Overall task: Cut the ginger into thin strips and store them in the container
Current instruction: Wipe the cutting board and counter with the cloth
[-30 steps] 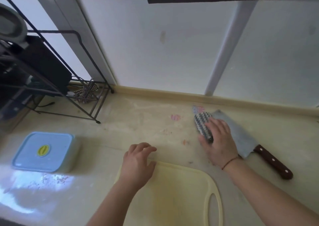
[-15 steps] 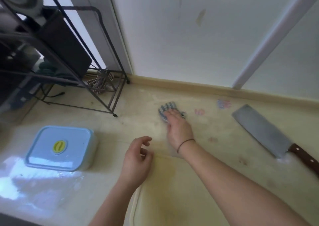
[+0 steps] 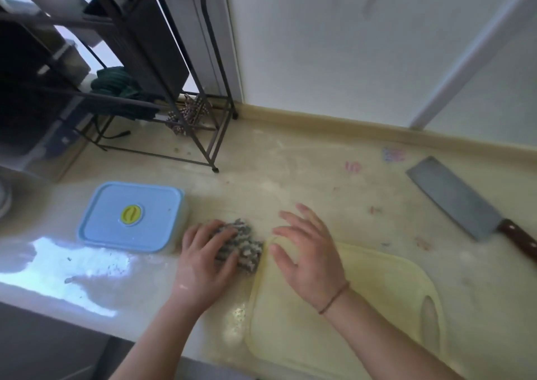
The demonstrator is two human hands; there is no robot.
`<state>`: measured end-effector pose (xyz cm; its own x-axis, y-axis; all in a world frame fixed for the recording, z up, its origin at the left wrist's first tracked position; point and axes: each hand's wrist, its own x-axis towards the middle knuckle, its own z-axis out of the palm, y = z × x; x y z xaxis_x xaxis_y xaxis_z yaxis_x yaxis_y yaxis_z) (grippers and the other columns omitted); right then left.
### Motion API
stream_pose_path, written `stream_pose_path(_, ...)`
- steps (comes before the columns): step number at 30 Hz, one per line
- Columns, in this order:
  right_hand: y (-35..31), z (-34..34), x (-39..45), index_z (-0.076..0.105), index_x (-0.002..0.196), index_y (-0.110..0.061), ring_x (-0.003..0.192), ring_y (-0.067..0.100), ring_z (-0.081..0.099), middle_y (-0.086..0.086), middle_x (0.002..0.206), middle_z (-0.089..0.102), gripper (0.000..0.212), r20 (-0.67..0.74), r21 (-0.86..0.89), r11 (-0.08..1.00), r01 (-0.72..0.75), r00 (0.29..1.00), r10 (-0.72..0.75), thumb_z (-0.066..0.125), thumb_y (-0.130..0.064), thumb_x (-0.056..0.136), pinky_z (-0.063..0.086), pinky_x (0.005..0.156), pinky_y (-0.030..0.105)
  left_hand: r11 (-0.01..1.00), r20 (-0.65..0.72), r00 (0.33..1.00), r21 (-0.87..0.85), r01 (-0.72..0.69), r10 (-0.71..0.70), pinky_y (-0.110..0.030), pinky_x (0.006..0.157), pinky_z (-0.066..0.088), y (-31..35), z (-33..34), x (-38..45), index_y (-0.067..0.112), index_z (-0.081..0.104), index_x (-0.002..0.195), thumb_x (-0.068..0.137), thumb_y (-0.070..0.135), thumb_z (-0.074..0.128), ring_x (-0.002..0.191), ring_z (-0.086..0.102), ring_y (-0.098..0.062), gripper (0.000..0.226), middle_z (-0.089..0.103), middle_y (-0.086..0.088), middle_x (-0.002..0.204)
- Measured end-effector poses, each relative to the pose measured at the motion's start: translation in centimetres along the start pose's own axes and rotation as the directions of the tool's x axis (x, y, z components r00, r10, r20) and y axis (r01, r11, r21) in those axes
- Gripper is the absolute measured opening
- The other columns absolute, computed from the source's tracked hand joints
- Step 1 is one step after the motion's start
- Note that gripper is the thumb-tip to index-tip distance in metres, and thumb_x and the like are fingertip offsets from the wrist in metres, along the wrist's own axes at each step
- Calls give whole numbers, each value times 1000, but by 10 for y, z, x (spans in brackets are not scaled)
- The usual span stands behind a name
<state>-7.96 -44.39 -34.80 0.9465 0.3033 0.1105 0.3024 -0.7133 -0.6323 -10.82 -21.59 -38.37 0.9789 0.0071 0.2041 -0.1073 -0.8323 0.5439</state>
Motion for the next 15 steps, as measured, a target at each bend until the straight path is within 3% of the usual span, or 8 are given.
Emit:
stream_pose_path(1, 23, -23, -22, 73, 103, -14, 124, 37, 54, 11, 121, 68, 37, -164, -94, 980, -176, 974, 159, 59, -42, 84, 35, 109, 43, 997, 46, 999, 83, 11, -14, -39, 103, 41, -1, 2, -1, 17, 73, 118, 84, 46, 58, 116, 49, -28, 48, 64, -2, 124)
stream_pose_path(3, 70, -67, -70, 69, 111, -4, 114, 45, 55, 24, 115, 65, 49, -340, -185, 798, -574, 799, 496, 72, -39, 76, 37, 103, 48, 989, 96, 992, 131, 70, -83, -44, 104, 44, 0, 7, 1, 19, 74, 117, 82, 52, 56, 118, 51, -34, 52, 67, -4, 125)
stream_pose_path(5, 95, -97, -114, 64, 118, 5, 115, 47, 55, 31, 115, 64, 58, -256, -105, 536, -838, 544, 799, 78, -36, 80, 40, 103, 52, 990, 76, 992, 104, 92, -100, -42, 100, 45, 9, 11, -1, 20, 77, 112, 80, 50, 55, 113, 53, -35, 49, 70, -3, 120)
stream_pose_path(6, 101, -103, -129, 63, 117, 5, 115, 44, 57, 29, 115, 65, 58, -154, -50, 416, -908, 418, 895, 77, -38, 82, 42, 102, 49, 992, 60, 994, 93, 86, -92, -38, 98, 44, 14, 12, -3, 20, 78, 110, 80, 48, 55, 110, 54, -34, 47, 71, -2, 117)
stream_pose_path(7, 104, -105, -142, 64, 113, 3, 109, 40, 61, 25, 109, 67, 58, -71, -20, 337, -941, 338, 938, 77, -43, 80, 45, 96, 45, 994, 55, 996, 90, 68, -73, -34, 96, 44, 19, 12, -5, 20, 79, 108, 81, 47, 55, 107, 54, -32, 45, 72, -2, 115)
stream_pose_path(9, 105, -103, -153, 69, 94, -3, 92, 33, 66, 16, 89, 68, 56, 14, 4, 339, -941, 339, 941, 76, -53, 70, 44, 80, 37, 997, 73, 997, 82, 6, -12, -27, 92, 43, 28, 13, -13, 18, 80, 103, 81, 44, 56, 100, 55, -28, 42, 73, -1, 110)
stream_pose_path(12, 105, -101, -145, 76, 92, 1, 84, 30, 68, 16, 83, 72, 39, 30, 132, 323, -937, 330, 944, 82, -35, 78, 44, 72, 34, 994, 108, 992, 78, -78, 70, -28, 85, 48, 38, 13, -31, 17, 80, 100, 83, 44, 58, 92, 57, -24, 40, 74, 2, 106)
stream_pose_path(15, 110, -97, -137, 70, 75, -4, 71, 26, 63, 10, 71, 67, 34, 73, 191, 284, -940, 302, 950, 84, -35, 76, 45, 65, 33, 991, 104, 992, 104, -88, 77, -31, 79, 52, 47, 12, -47, 16, 80, 100, 81, 43, 57, 91, 55, -23, 40, 73, 1, 104)
